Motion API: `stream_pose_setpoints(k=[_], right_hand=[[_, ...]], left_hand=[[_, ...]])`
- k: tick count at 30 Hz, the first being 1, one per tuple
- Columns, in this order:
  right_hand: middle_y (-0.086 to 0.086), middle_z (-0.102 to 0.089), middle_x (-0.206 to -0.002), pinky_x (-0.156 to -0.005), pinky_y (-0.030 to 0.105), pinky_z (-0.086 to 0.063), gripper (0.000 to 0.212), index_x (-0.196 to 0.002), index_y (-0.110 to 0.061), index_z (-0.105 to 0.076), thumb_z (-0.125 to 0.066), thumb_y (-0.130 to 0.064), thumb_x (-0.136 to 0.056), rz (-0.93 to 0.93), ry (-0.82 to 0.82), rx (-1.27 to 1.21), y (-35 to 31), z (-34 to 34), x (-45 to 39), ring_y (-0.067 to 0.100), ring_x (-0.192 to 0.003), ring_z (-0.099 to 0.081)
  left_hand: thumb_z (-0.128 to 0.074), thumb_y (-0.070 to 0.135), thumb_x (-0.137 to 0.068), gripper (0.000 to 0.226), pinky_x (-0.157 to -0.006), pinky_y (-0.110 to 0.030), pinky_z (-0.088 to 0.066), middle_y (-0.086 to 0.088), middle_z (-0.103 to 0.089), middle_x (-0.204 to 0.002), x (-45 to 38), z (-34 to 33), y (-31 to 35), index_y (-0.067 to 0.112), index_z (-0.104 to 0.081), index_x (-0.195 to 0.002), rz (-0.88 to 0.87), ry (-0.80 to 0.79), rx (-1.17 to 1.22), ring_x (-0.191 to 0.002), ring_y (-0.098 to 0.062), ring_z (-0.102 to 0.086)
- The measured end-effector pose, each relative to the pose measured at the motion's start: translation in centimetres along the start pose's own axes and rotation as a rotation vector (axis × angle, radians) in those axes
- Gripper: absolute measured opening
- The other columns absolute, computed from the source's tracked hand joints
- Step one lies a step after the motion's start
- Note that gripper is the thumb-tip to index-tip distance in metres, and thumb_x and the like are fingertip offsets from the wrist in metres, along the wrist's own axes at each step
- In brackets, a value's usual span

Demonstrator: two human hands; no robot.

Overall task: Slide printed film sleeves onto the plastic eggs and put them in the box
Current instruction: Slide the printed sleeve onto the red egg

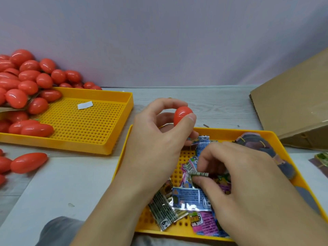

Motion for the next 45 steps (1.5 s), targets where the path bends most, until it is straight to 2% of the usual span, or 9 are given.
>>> stream_pose_setpoints(k=[4,9,13,18,22,25,33,38,45], right_hand=[[-0.02,-0.063,-0.081,-0.062,0.004,-0.042,0.036,-0.075,-0.035,-0.059,-0.087,-0.015,-0.066,-0.031,0.153,-0.094,0.5,0.2,0.0,-0.006,-0.07,-0.058],[-0.018,-0.068,-0.067,-0.052,0.019,-0.052,0.036,-0.093,-0.041,-0.064,-0.082,-0.024,-0.067,-0.13,0.328,-0.408,1.4,0.5,-0.1,0.007,-0.053,-0.064],[-0.016,-0.071,-0.063,-0.055,0.016,-0.054,0.015,-0.079,-0.033,-0.071,-0.074,-0.021,-0.071,-0.187,0.363,-0.59,1.9,0.7,-0.1,0.003,-0.054,-0.067],[-0.017,-0.071,-0.066,-0.056,0.022,-0.056,0.029,-0.088,-0.037,-0.069,-0.072,-0.008,-0.082,-0.197,0.343,-0.576,1.9,0.8,0.0,0.005,-0.056,-0.069],[-0.011,-0.073,-0.066,-0.055,0.016,-0.055,0.028,-0.093,-0.035,-0.069,-0.072,-0.013,-0.077,-0.201,0.374,-0.706,2.1,0.8,-0.1,0.007,-0.056,-0.07],[-0.008,-0.074,-0.068,-0.057,0.016,-0.055,0.03,-0.095,-0.035,-0.068,-0.075,-0.014,-0.075,-0.228,0.401,-0.752,2.4,1.0,-0.2,0.008,-0.058,-0.071],[-0.007,-0.075,-0.07,-0.057,0.029,-0.059,0.027,-0.093,-0.031,-0.067,-0.077,-0.016,-0.073,-0.312,0.458,-0.841,3.3,1.3,0.1,0.009,-0.064,-0.072],[-0.005,-0.076,-0.073,-0.059,0.034,-0.056,0.022,-0.094,-0.033,-0.069,-0.074,-0.018,-0.078,-0.328,0.425,-0.9,3.5,1.2,0.2,0.01,-0.061,-0.07],[0.001,-0.074,-0.072,-0.053,0.02,-0.05,0.032,-0.091,-0.041,-0.07,-0.083,-0.029,-0.064,-0.253,0.401,-1.086,2.8,1.4,-0.2,0.011,-0.057,-0.063]], left_hand=[[-0.071,0.007,-0.089,0.013,-0.06,-0.021,-0.055,-0.011,-0.074,-0.089,0.1,0.0,0.0,0.015,-0.068,-0.1,0.003,-0.005,0.018,-0.07,-0.022,-0.074],[-0.071,0.017,-0.081,0.018,-0.061,-0.021,-0.055,-0.008,-0.075,-0.09,0.0,0.0,0.0,0.018,-0.069,-0.099,-0.012,-0.025,-0.008,-0.071,-0.021,-0.074],[-0.063,0.02,-0.079,0.018,-0.062,-0.025,-0.054,-0.008,-0.074,-0.089,-0.1,-0.1,-0.2,0.018,-0.068,-0.097,0.008,-0.047,-0.014,-0.069,-0.019,-0.072],[-0.056,0.021,-0.073,0.017,-0.06,-0.038,-0.044,-0.004,-0.057,-0.069,0.3,-0.6,-0.2,0.023,-0.068,-0.084,0.077,-0.126,-0.067,-0.056,-0.016,-0.05],[-0.07,0.038,-0.079,0.018,-0.052,-0.019,-0.045,0.012,-0.057,-0.058,0.8,-1.5,0.5,0.019,-0.073,-0.079,0.047,-0.255,-0.221,-0.048,-0.003,-0.052],[-0.075,0.029,-0.084,0.017,-0.05,-0.012,-0.042,0.016,-0.059,-0.054,0.8,-1.5,0.8,0.018,-0.074,-0.071,0.012,-0.235,-0.263,-0.047,0.002,-0.052],[-0.073,0.027,-0.083,0.016,-0.053,-0.026,-0.046,0.014,-0.054,-0.053,0.6,-1.2,0.5,0.023,-0.073,-0.067,0.049,-0.202,-0.181,-0.047,-0.005,-0.048],[-0.072,0.03,-0.078,0.013,-0.051,-0.012,-0.042,0.018,-0.057,-0.053,0.4,-0.9,0.5,0.021,-0.073,-0.068,-0.006,-0.144,-0.257,-0.049,0.001,-0.053],[-0.073,0.022,-0.07,0.004,-0.048,-0.015,-0.047,0.001,-0.062,-0.06,1.0,-1.6,0.7,0.023,-0.071,-0.074,0.038,-0.272,-0.341,-0.05,-0.003,-0.056]])
Point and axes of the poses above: each hand's wrist, its own x-axis away from the middle knuckle, its own z-axis out of the back of the hand, y = z × x, the point moved 4 cm from there along -x, towards the middle knuckle
